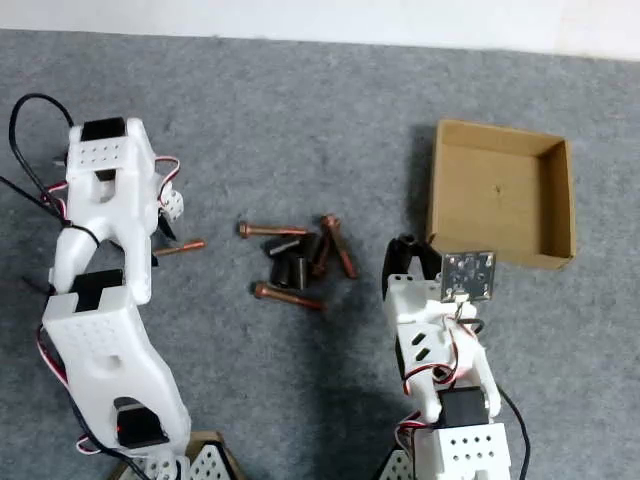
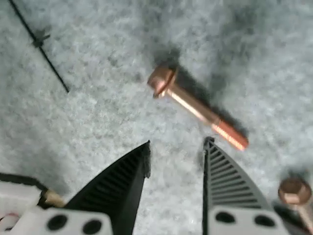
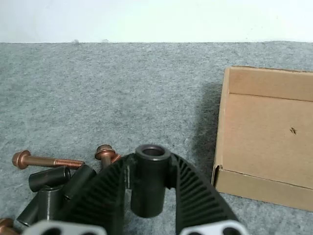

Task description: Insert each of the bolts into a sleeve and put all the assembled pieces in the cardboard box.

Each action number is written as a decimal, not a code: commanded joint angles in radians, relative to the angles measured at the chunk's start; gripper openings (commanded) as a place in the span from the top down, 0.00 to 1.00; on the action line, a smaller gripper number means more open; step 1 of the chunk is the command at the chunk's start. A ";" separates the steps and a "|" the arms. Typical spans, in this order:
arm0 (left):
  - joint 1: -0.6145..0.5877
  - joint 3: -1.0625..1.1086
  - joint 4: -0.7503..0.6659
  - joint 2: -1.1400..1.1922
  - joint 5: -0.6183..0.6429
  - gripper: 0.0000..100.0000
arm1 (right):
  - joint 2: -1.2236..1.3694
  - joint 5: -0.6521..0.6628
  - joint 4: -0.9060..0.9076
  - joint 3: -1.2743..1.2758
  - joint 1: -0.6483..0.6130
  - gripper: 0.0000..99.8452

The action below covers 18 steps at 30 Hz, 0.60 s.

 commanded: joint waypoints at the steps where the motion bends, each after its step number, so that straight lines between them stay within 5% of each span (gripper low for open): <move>1: -0.025 0.036 -0.100 -0.002 0.043 0.83 | -0.015 0.011 -0.028 0.018 -0.002 0.99; 18: -0.024 0.151 -0.331 -0.004 0.130 0.83 | -0.015 0.012 -0.028 0.018 -0.002 0.99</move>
